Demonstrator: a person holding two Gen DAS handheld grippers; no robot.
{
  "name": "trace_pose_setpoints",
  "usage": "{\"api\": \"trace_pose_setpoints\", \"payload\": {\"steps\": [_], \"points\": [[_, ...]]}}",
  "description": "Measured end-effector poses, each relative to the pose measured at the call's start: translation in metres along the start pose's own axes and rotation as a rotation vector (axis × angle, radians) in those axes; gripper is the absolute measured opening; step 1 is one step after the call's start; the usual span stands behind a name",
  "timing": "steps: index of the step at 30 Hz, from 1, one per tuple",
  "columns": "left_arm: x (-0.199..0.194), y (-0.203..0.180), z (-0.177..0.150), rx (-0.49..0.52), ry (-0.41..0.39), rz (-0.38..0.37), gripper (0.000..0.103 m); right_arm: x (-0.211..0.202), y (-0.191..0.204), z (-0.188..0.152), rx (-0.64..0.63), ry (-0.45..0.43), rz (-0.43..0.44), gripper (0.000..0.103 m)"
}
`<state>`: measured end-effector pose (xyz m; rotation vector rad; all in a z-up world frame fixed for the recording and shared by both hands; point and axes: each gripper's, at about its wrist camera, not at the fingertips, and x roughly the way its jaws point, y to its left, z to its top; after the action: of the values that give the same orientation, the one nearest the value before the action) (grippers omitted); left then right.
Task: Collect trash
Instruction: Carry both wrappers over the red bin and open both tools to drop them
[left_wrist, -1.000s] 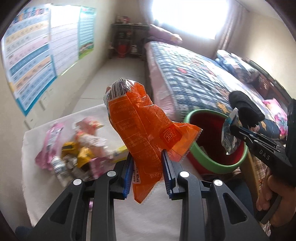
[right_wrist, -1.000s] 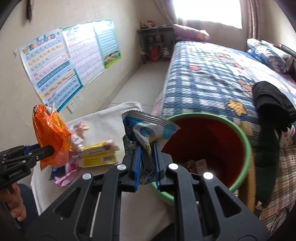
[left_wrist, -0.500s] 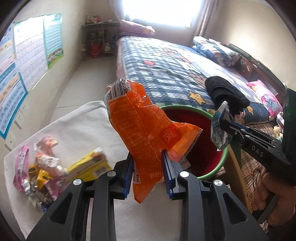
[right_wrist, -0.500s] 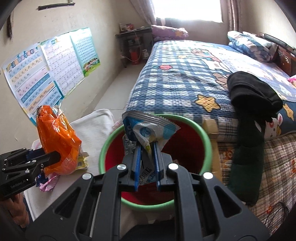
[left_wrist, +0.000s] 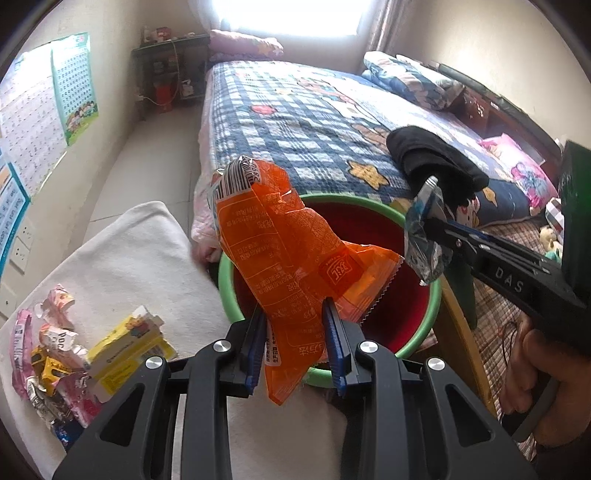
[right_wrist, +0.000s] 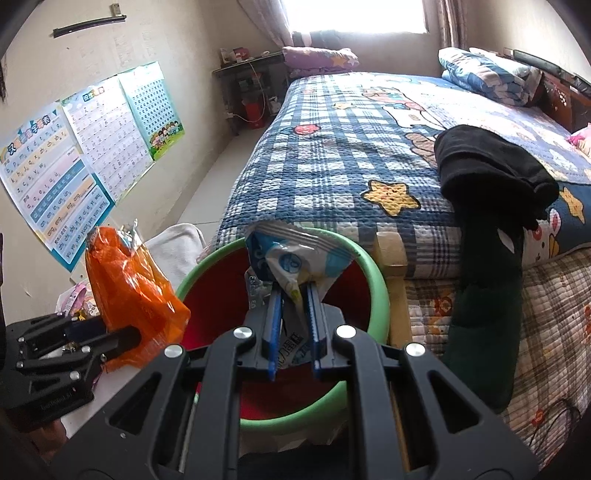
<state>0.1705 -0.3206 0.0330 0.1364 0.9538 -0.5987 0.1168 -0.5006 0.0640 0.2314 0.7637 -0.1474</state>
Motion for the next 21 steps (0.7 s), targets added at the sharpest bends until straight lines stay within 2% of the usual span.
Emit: {"api": "trace_pose_setpoints", "payload": {"steps": [8, 9, 10, 12, 15, 17, 21], "points": [[0.011, -0.001, 0.005, 0.000, 0.016, 0.003, 0.030, 0.015, -0.006, 0.003, 0.013, 0.017, 0.015, 0.014], [0.011, -0.002, 0.006, -0.003, 0.015, 0.000, 0.037, 0.016, -0.006, 0.004, 0.015, 0.018, 0.019, 0.014], [0.012, -0.002, 0.007, -0.004, 0.010, -0.001, 0.052, 0.016, -0.007, 0.005, 0.018, 0.017, 0.021, 0.017], [0.009, -0.004, 0.007, 0.000, -0.012, 0.004, 0.071, 0.016, -0.007, 0.006, 0.021, 0.013, 0.021, 0.025], [0.009, -0.004, 0.005, 0.001, -0.017, 0.006, 0.074, 0.014, -0.008, 0.006, 0.022, 0.008, 0.014, 0.042], [0.008, -0.001, 0.003, -0.008, -0.015, 0.011, 0.075, 0.013, -0.009, 0.006, 0.027, 0.008, 0.011, 0.063], [0.005, 0.008, -0.002, -0.025, -0.013, 0.019, 0.078, 0.008, -0.008, 0.005, 0.025, -0.003, -0.010, 0.077]]}}
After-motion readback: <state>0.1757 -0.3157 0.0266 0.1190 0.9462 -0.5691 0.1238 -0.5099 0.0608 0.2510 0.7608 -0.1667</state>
